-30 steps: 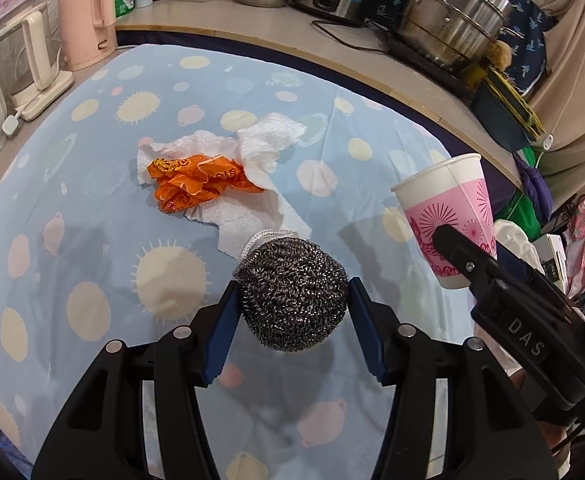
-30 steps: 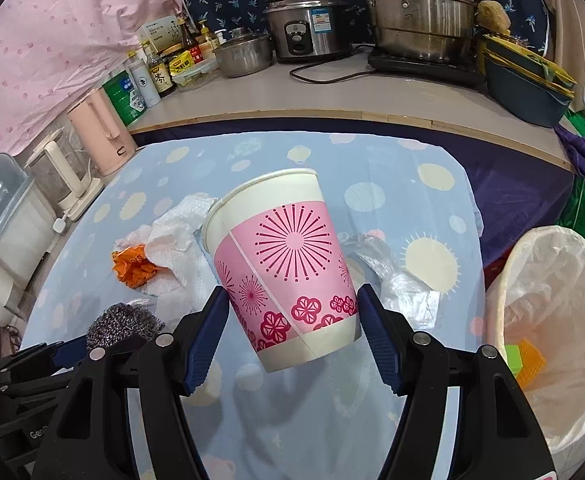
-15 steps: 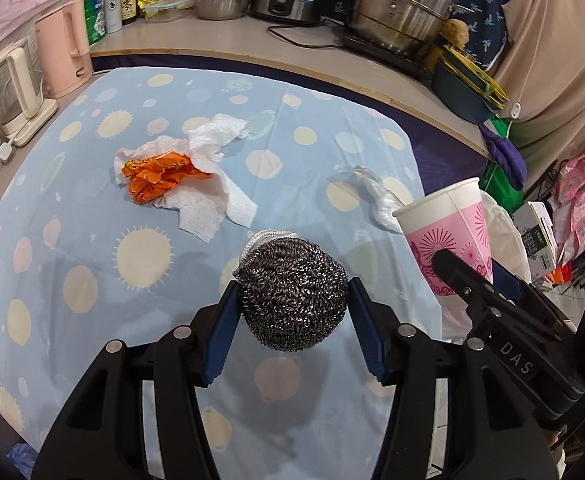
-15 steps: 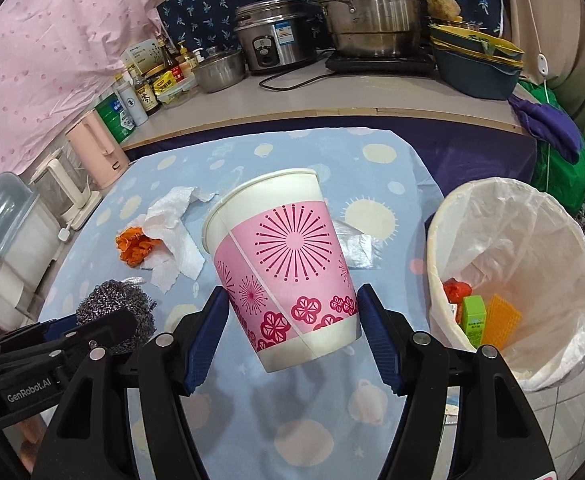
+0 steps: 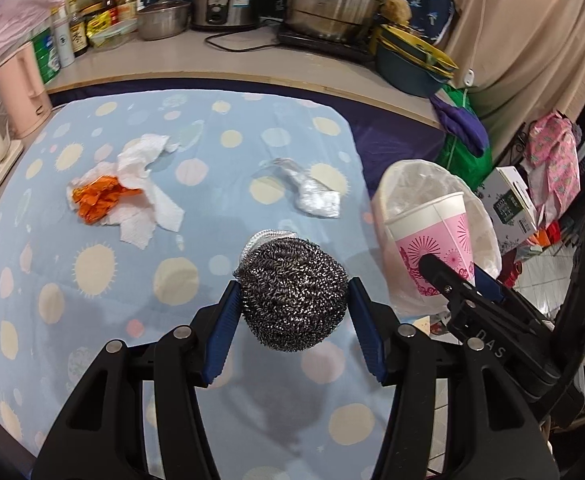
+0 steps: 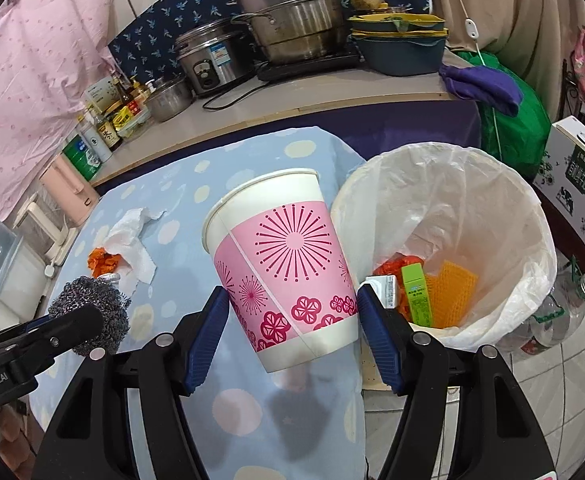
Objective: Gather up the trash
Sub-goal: 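Lift the scrubber and cup and carry them over the trash bin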
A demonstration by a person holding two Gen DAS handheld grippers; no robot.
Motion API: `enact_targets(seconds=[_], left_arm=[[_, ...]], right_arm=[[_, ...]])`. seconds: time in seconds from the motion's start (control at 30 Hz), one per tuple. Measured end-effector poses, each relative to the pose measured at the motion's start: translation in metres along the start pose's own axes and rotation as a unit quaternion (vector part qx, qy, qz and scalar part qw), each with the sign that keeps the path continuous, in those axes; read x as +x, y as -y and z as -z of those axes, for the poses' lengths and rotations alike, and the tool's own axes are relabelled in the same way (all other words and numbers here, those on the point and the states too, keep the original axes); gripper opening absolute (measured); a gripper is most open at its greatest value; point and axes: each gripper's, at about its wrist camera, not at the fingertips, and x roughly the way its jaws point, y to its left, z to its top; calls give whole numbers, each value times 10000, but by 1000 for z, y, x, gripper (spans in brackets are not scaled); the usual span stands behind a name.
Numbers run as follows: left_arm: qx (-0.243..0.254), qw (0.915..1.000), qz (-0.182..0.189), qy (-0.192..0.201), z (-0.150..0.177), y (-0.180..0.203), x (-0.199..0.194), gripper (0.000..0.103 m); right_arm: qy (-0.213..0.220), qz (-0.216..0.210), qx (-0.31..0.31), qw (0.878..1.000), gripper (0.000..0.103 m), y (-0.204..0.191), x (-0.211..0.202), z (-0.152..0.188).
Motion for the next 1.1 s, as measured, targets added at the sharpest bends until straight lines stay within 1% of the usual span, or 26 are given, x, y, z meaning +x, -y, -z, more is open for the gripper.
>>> enact_targets(seconds=[0.23, 0.57, 0.67, 0.9, 1.1], left_arm=[[308, 9995, 104, -2, -1, 34, 3, 52], [666, 9974, 273, 35, -12, 80, 13, 52], [738, 9964, 410, 18, -17, 92, 19, 52], [865, 9946, 573, -13, -28, 116, 37, 52], [948, 9933, 660, 72, -38, 133, 48, 52]], right_arm=[[129, 130, 329, 9993, 63, 34, -11, 2], [263, 445, 767, 9957, 63, 82, -24, 2], [276, 533, 856, 9945, 63, 93, -25, 2], [202, 685, 1044, 9920, 63, 113, -18, -1], [218, 800, 1099, 9905, 63, 123, -13, -9]])
